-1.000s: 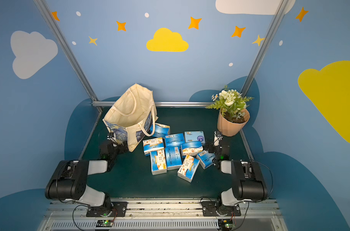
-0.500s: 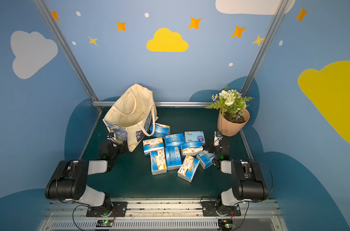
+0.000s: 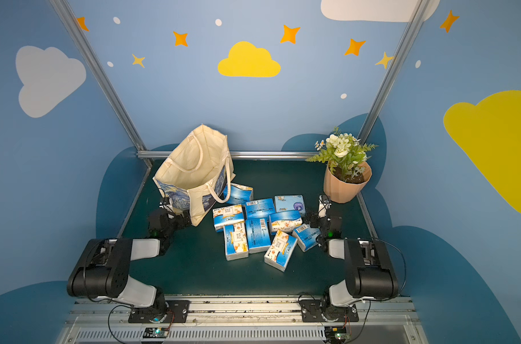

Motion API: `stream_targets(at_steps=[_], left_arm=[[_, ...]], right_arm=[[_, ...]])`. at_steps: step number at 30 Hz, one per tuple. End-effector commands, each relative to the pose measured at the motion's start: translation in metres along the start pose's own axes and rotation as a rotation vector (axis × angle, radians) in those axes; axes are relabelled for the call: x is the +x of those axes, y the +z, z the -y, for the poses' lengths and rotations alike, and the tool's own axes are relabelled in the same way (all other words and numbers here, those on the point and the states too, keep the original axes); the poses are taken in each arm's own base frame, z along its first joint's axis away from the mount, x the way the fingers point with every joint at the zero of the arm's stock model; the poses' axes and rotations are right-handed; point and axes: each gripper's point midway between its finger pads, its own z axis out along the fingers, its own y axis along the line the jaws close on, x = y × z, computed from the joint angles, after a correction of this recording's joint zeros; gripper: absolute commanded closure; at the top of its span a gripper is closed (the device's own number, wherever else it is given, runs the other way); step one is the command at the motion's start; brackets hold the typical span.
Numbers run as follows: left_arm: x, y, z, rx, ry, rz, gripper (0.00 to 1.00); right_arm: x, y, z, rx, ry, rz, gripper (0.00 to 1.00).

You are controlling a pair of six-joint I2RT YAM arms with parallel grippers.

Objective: Put tissues into the canvas bag
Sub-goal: Adjust the canvas bag at the center of the board.

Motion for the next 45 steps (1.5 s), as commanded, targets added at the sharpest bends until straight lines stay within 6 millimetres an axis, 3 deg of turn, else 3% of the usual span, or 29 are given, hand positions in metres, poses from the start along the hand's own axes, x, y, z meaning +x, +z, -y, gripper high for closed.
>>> stream_targets(at_steps=[1, 25, 26, 27, 28, 30, 33, 35, 38, 42, 45], left_arm=[[-0.023, 0.003, 0.001, 0.0, -0.019, 0.071, 0.0], [-0.023, 0.004, 0.001, 0.01, -0.03, 0.063, 0.0], [-0.024, 0.003, 0.0, 0.016, -0.035, 0.066, 0.0], [-0.023, 0.003, 0.001, 0.021, -0.036, 0.066, 0.03], [-0.025, 0.002, 0.0, 0.019, -0.039, 0.072, 0.14], [-0.041, -0.001, -0.007, -0.026, -0.063, 0.099, 0.24], [-0.074, -0.029, -0.021, -0.127, -0.115, 0.098, 0.27], [-0.099, -0.056, -0.026, -0.162, -0.13, 0.169, 0.27], [-0.13, -0.089, -0.022, -0.162, -0.124, 0.202, 0.28], [-0.163, -0.129, -0.008, -0.11, -0.14, 0.206, 0.3], [-0.199, -0.169, -0.004, -0.088, -0.221, 0.295, 0.3]], right_arm=[[-0.01, 0.004, -0.003, -0.014, 0.005, 0.025, 0.03], [-0.011, 0.003, -0.002, -0.028, 0.019, 0.026, 0.03], [-0.01, 0.003, -0.002, -0.03, 0.023, 0.025, 0.07], [-0.011, 0.003, -0.002, -0.033, 0.022, 0.028, 0.13], [-0.012, 0.003, 0.0, -0.024, 0.032, 0.031, 0.18], [-0.019, 0.001, 0.01, 0.038, 0.066, 0.032, 0.22], [-0.037, -0.013, 0.024, 0.112, 0.106, 0.004, 0.21], [-0.055, -0.028, 0.023, 0.112, 0.087, 0.027, 0.21], [-0.076, -0.045, 0.025, 0.134, 0.135, 0.01, 0.23], [-0.106, -0.063, 0.008, 0.056, 0.192, -0.02, 0.26], [-0.123, -0.072, -0.011, -0.029, 0.203, -0.038, 0.27]])
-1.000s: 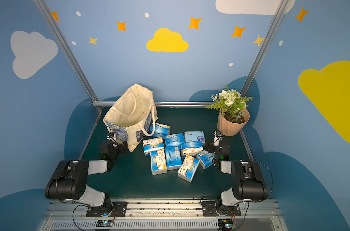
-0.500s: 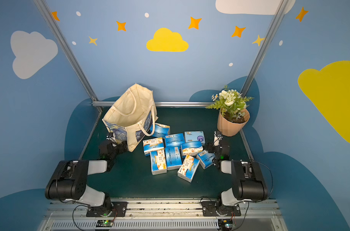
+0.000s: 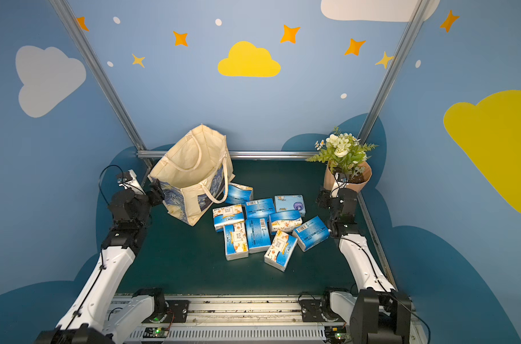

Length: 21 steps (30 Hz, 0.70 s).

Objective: Put tissues into the canvas bag
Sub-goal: Adjust the canvas bag at the center of the board.

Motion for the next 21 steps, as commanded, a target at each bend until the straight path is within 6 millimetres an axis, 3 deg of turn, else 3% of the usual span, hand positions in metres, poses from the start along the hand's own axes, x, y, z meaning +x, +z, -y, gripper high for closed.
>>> stream_targets(at_steps=[1, 5, 9, 13, 21], left_arm=[[-0.019, -0.03, -0.002, -0.035, -0.087, -0.052, 0.3], [-0.069, -0.052, -0.004, -0.108, -0.105, -0.057, 0.3], [-0.082, -0.049, 0.01, -0.101, -0.068, -0.205, 0.29], [-0.075, -0.036, 0.027, -0.04, -0.075, -0.369, 0.27], [-0.053, 0.006, 0.045, 0.038, -0.103, -0.634, 0.25]], right_arm=[[0.021, -0.012, -0.023, -0.099, 0.054, -0.174, 0.27], [0.006, -0.024, -0.049, -0.211, 0.087, -0.302, 0.27], [0.006, -0.04, -0.073, -0.324, 0.118, -0.447, 0.25], [0.005, -0.066, -0.1, -0.439, 0.129, -0.546, 0.25], [-0.007, -0.108, -0.127, -0.528, 0.163, -0.582, 0.24]])
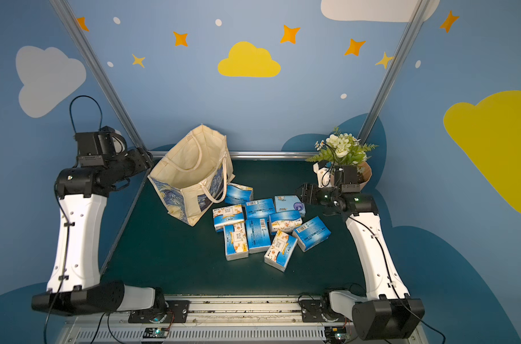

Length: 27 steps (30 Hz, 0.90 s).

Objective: Put tissues into the canvas bag
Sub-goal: Adjust the canvas bag at the center of the board.

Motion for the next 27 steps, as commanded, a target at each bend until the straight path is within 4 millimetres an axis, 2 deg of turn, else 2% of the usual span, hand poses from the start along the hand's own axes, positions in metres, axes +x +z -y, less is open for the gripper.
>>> stream_targets(at_steps=[1, 5, 10, 20, 24, 27], left_arm=[[0.02, 0.003, 0.002, 0.035, -0.006, -0.141, 0.25], [0.006, 0.02, -0.002, 0.058, -0.016, -0.136, 0.21], [-0.002, 0.045, -0.004, 0.08, 0.061, -0.146, 0.2], [-0.002, 0.102, 0.006, 0.173, 0.132, -0.219, 0.24], [-0.006, 0.12, 0.012, 0.21, 0.146, -0.224, 0.3], [-0.007, 0.13, 0.02, 0.245, 0.172, -0.23, 0.47]], right_arm=[[0.015, -0.014, -0.023, -0.055, 0.033, -0.044, 0.24], [0.018, -0.009, -0.031, -0.066, 0.042, -0.039, 0.24], [0.016, 0.011, -0.042, -0.075, 0.044, -0.085, 0.24], [0.013, 0.048, -0.066, -0.081, -0.017, -0.214, 0.24], [0.019, 0.056, -0.069, -0.084, -0.028, -0.271, 0.25], [0.028, 0.059, -0.068, -0.063, -0.042, -0.32, 0.25]])
